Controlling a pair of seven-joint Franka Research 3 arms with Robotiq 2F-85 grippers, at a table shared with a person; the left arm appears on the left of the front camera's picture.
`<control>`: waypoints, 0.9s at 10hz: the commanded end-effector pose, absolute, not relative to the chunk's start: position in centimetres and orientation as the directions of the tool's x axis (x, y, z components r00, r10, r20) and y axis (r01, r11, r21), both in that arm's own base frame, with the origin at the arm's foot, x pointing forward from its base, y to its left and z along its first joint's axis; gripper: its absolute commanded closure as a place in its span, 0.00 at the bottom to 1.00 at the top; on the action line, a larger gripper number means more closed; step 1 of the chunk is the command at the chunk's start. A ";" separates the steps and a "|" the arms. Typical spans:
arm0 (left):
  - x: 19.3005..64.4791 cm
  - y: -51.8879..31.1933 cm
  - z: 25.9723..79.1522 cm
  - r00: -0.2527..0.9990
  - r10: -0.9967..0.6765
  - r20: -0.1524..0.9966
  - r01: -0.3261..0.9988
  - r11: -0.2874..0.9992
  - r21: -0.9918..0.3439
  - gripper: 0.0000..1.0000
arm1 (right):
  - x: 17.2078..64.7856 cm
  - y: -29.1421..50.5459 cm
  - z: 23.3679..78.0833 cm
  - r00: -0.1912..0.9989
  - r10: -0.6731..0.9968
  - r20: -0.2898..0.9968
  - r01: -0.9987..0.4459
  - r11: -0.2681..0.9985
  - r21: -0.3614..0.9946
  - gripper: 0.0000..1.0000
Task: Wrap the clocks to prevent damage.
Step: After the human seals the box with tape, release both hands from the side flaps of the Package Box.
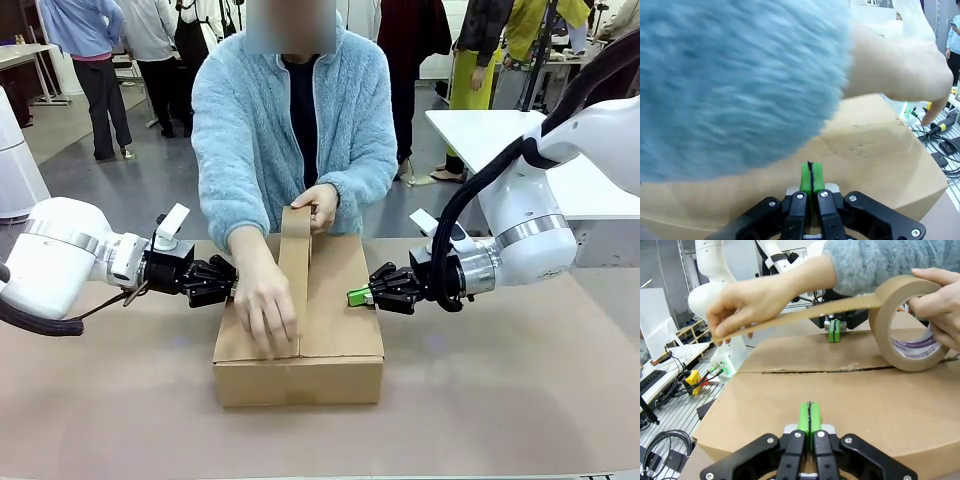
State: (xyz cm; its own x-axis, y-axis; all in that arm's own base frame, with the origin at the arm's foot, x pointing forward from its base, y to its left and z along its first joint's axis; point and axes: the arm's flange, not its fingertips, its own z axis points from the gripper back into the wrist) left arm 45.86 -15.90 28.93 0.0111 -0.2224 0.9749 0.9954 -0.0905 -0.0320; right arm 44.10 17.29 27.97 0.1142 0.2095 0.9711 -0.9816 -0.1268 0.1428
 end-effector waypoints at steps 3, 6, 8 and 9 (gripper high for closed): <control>46.0 -16.4 28.7 0.010 -0.233 0.972 0.996 -0.080 -0.029 1.00 | 44.0 17.2 27.7 0.117 0.220 0.968 -0.982 -0.122 0.146 0.99; 46.0 -16.4 28.7 0.010 -0.233 0.972 0.996 -0.080 -0.029 1.00 | 44.0 17.2 27.7 0.117 0.220 0.968 -0.982 -0.122 0.146 0.99; 46.0 -16.4 28.7 0.010 -0.233 0.972 0.996 -0.080 -0.029 1.00 | 44.0 17.2 27.7 0.117 0.220 0.968 -0.982 -0.122 0.146 0.99; 46.0 -16.4 28.7 0.010 -0.233 0.972 0.996 -0.080 -0.029 1.00 | 44.0 17.2 27.7 0.117 0.220 0.968 -0.982 -0.122 0.146 0.99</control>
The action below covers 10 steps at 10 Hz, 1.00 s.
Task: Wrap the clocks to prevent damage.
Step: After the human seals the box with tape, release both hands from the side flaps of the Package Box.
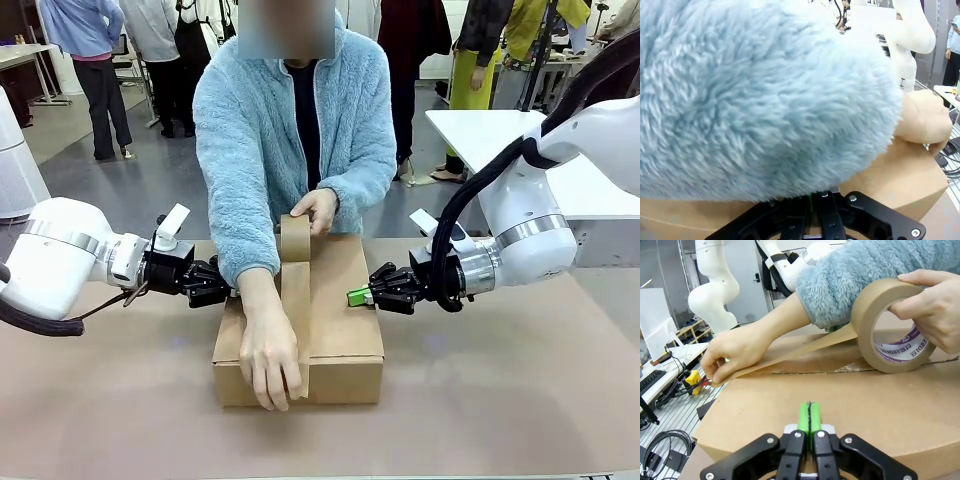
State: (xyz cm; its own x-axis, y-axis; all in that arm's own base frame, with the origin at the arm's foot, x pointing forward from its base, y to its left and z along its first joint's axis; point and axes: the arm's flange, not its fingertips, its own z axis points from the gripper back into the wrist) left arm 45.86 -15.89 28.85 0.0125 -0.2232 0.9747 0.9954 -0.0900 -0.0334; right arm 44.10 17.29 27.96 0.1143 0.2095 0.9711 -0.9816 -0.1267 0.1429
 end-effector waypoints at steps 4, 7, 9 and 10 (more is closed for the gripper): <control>46.0 -16.4 28.7 0.010 -0.233 0.972 0.996 -0.080 -0.029 1.00 | 44.0 17.2 27.7 0.117 0.220 0.968 -0.982 -0.122 0.146 0.99; 46.0 -16.4 28.7 0.010 -0.233 0.972 0.996 -0.080 -0.029 1.00 | 44.0 17.2 27.7 0.117 0.220 0.968 -0.982 -0.122 0.146 0.99; 46.0 -16.4 28.7 0.010 -0.233 0.972 0.996 -0.080 -0.029 1.00 | 44.0 17.2 27.7 0.117 0.220 0.968 -0.982 -0.122 0.146 0.99; 46.0 -16.4 28.7 0.010 -0.233 0.972 0.996 -0.080 -0.029 1.00 | 44.0 17.2 27.7 0.117 0.220 0.968 -0.982 -0.122 0.146 0.99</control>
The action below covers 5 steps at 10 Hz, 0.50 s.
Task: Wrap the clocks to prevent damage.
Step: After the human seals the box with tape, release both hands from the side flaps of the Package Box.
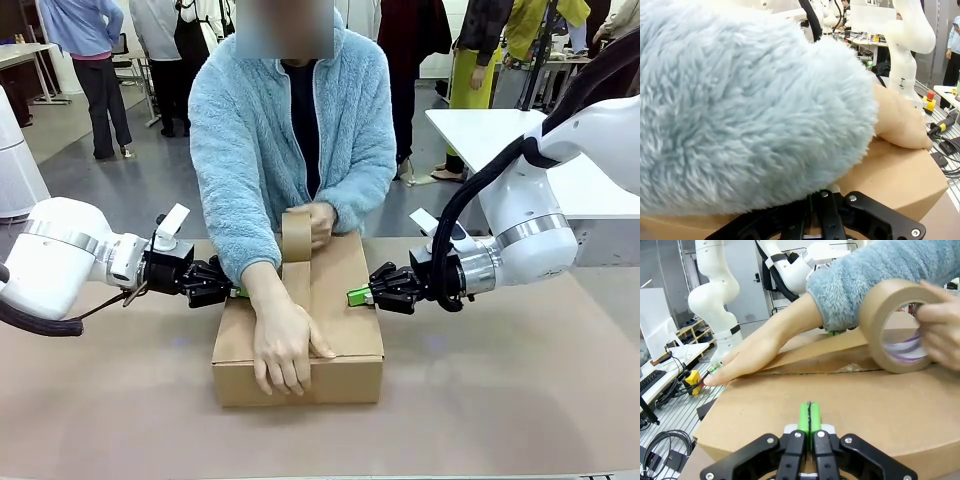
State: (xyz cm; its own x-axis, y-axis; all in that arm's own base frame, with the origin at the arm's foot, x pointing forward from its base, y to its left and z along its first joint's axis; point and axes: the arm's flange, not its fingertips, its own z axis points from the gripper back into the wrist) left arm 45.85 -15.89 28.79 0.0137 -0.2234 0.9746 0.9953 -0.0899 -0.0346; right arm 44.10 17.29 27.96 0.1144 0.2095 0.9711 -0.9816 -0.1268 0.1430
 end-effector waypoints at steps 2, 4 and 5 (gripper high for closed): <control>46.0 -16.4 28.7 0.010 -0.233 0.972 0.996 -0.080 -0.029 1.00 | 44.0 17.2 27.7 0.117 0.220 0.968 -0.982 -0.122 0.146 0.99; 46.0 -16.4 28.7 0.010 -0.233 0.972 0.996 -0.080 -0.029 1.00 | 44.0 17.2 27.7 0.117 0.220 0.968 -0.982 -0.122 0.146 0.99; 46.0 -16.4 28.7 0.010 -0.233 0.972 0.996 -0.080 -0.029 1.00 | 44.0 17.2 27.7 0.117 0.220 0.968 -0.982 -0.122 0.146 0.99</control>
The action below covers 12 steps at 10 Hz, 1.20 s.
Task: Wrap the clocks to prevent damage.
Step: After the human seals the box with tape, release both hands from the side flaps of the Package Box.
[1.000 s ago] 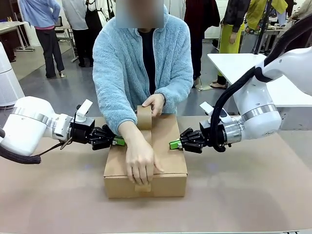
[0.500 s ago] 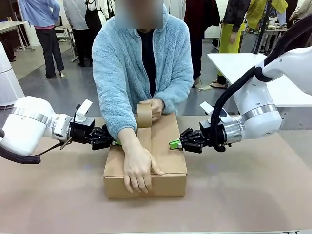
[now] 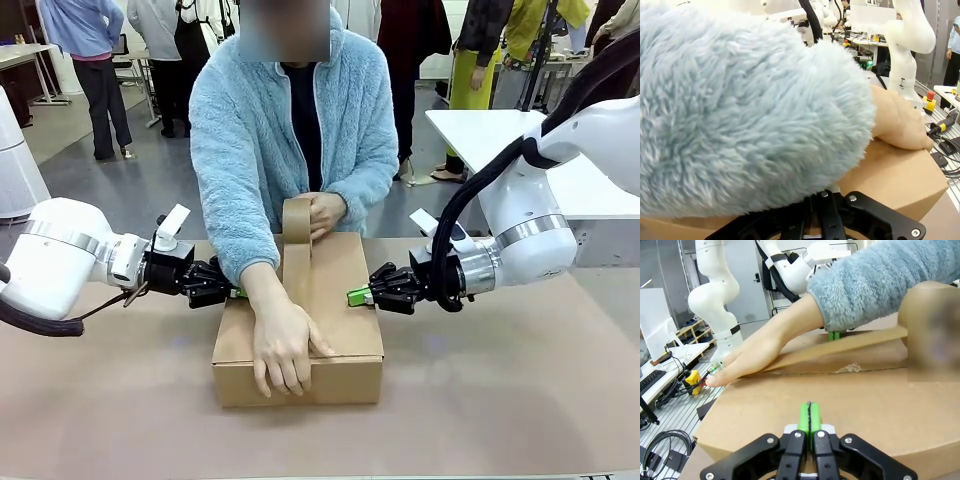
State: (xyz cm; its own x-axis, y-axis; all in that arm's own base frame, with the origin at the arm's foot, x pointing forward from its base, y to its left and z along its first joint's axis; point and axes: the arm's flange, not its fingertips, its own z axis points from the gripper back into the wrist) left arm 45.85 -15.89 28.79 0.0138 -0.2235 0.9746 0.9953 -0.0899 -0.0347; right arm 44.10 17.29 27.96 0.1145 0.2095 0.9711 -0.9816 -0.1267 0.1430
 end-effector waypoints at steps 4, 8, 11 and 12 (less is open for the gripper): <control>46.0 -16.4 28.7 0.010 -0.233 0.972 0.996 -0.080 -0.029 1.00 | 44.0 17.2 27.7 0.117 0.220 0.968 -0.982 -0.122 0.146 0.99; 46.0 -16.4 28.7 0.010 -0.233 0.972 0.996 -0.080 -0.029 1.00 | 44.0 17.2 27.7 0.117 0.220 0.968 -0.982 -0.122 0.146 0.99; 46.0 -16.4 28.7 0.010 -0.233 0.972 0.996 -0.080 -0.029 1.00 | 44.0 17.2 27.7 0.117 0.220 0.968 -0.982 -0.122 0.146 0.99; 46.0 -16.4 28.7 0.010 -0.233 0.972 0.996 -0.080 -0.029 1.00 | 44.0 17.2 27.7 0.117 0.220 0.968 -0.982 -0.122 0.146 0.99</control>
